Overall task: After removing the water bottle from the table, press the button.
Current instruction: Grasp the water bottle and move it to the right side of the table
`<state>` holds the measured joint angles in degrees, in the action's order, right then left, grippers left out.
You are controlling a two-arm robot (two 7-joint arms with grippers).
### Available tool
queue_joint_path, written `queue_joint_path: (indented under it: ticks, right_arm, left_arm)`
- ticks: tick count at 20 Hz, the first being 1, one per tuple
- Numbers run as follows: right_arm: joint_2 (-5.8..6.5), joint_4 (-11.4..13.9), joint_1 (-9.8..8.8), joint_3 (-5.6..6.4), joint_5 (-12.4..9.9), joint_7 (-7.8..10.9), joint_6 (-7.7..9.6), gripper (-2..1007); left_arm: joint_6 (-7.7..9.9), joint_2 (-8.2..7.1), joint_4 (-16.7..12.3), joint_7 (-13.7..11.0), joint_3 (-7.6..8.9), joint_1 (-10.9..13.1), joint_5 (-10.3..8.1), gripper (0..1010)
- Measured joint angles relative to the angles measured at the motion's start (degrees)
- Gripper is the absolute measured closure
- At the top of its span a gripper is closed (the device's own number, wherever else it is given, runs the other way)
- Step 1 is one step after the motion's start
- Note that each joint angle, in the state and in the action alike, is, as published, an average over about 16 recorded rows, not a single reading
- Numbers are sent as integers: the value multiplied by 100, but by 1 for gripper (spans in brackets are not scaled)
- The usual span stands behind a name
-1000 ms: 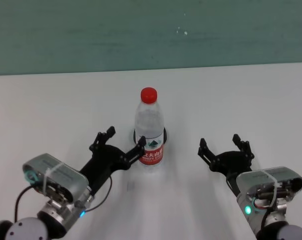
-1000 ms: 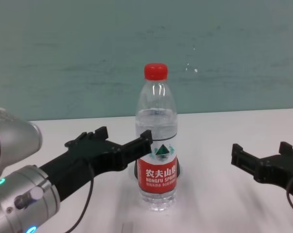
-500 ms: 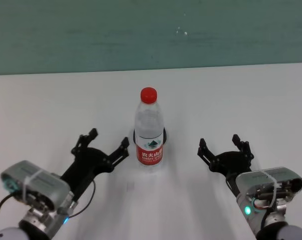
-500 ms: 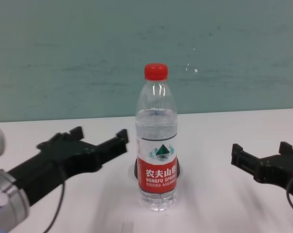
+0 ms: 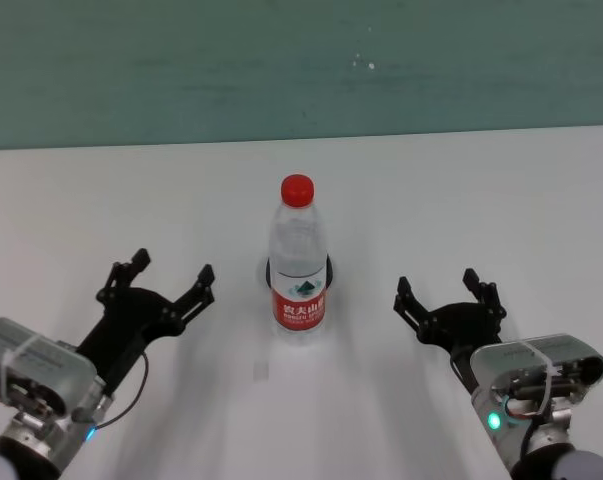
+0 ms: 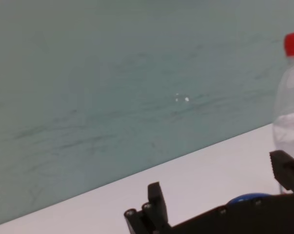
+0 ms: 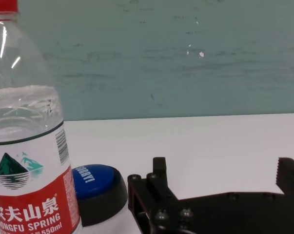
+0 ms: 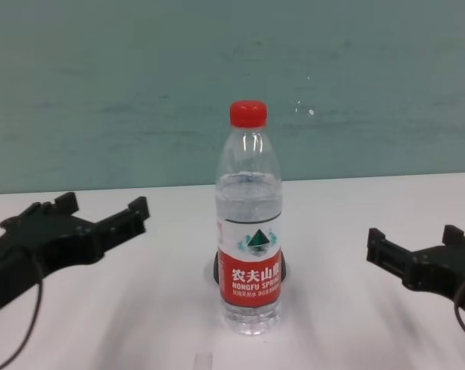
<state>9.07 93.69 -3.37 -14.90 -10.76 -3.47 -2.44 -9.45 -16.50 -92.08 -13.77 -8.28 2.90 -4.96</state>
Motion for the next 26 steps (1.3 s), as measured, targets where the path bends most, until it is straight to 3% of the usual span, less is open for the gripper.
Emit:
queue_joint_path:
  ticks: [13,26]
  right_arm:
    - [0,0,0,0,0,0,0,5]
    - [0,0,0,0,0,0,0,5]
  left_arm:
    - [-124,-186,498,-183,227,-287,-47,7]
    - [-188,-118,740,-33,338,-275,47,7]
